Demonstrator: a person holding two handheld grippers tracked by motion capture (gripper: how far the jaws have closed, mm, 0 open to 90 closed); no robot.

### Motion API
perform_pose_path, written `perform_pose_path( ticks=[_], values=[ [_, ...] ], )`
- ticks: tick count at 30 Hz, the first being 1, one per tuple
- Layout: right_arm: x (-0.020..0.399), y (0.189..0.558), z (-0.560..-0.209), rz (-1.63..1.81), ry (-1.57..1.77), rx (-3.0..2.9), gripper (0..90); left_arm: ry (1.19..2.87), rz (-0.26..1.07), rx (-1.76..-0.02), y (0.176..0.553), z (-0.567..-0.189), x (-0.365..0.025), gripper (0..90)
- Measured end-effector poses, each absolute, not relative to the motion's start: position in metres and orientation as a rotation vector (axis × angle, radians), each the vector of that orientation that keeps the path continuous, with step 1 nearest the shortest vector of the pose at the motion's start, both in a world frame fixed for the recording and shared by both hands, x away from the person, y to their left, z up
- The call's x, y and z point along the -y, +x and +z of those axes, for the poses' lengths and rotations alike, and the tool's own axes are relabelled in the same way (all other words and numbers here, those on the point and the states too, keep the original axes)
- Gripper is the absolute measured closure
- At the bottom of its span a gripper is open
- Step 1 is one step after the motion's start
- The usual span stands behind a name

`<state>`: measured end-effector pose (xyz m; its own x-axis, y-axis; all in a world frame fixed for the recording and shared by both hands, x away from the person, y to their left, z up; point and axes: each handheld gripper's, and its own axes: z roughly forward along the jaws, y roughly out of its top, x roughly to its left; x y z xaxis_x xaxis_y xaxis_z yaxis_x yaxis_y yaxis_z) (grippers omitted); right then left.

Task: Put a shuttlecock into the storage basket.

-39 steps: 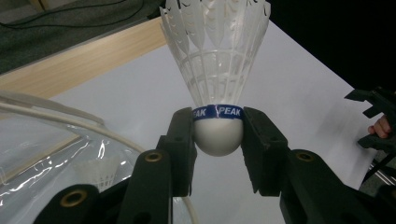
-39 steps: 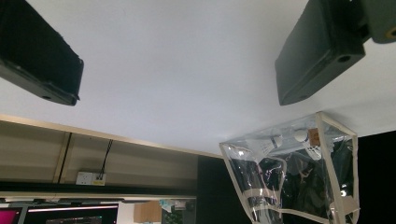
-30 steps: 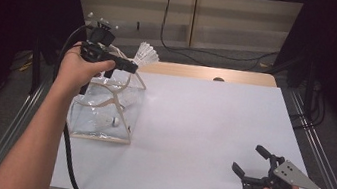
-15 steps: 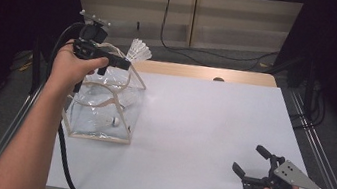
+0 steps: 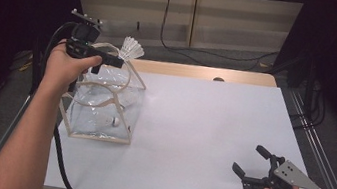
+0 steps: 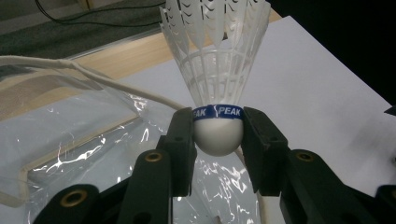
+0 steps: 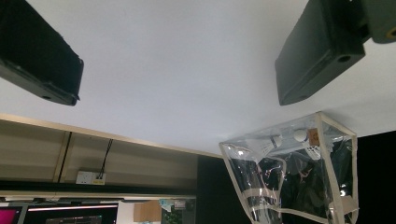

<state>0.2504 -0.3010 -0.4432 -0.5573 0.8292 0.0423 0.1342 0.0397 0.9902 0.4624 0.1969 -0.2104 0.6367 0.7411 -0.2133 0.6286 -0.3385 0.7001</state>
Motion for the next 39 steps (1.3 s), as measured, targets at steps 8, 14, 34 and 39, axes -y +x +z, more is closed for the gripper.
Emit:
perform_pose_path(
  ticks=[8,14,34,39],
  values=[
    [0.301,0.25,-0.443,1.568,0.979,-1.749,1.0,2.046,0.205,-1.104,0.462,-0.212,-0.206,65.5],
    [0.301,0.25,-0.443,1.565,0.977,-1.751,1.0,2.042,0.236,-1.137,0.463,-0.213,-0.214,65.5],
    [0.299,0.251,-0.443,1.573,0.976,-1.752,0.9,2.008,0.303,-1.234,0.468,-0.229,-0.228,65.5],
    [0.298,0.252,-0.443,1.576,0.973,-1.756,0.9,1.993,0.326,-1.268,0.47,-0.234,-0.234,65.5]
  ],
)
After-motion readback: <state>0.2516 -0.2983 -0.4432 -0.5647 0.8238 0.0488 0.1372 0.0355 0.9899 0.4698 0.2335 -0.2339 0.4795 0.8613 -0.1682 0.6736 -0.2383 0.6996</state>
